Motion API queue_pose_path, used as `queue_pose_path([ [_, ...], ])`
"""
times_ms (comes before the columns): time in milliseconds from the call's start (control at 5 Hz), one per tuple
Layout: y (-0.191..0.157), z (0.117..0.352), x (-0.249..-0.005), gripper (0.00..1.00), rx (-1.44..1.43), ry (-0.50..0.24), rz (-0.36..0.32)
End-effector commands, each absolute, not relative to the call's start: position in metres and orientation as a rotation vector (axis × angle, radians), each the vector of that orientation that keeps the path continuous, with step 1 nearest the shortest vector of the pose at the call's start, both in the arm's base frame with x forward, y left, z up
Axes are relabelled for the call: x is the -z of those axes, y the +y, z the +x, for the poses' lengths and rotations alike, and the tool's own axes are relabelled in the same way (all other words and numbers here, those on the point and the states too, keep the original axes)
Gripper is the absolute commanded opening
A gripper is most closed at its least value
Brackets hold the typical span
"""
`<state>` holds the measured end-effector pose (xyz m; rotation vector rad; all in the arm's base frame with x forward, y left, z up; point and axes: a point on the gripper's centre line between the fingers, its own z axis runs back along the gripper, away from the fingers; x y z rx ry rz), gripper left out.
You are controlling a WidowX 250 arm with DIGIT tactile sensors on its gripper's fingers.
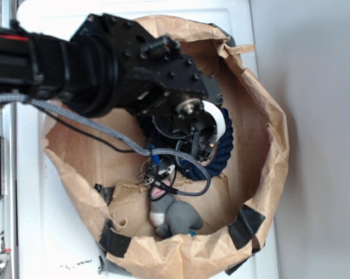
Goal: Grab the blue rope.
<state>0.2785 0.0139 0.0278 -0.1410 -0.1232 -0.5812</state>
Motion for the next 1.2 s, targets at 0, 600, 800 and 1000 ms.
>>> queue_pose_path([
  [0,0.03,0.254,-0.073,1.0,0.608,-0.132,-0.156],
  [600,0.025,0.245,-0.038,1.0,0.671,-0.129,-0.115],
  [800,0.017,0.249,-0.023,1.0,0.672,-0.125,-0.092],
  [1000,0.015,0.251,-0.017,0.0,0.666,-0.104,-0.085],
])
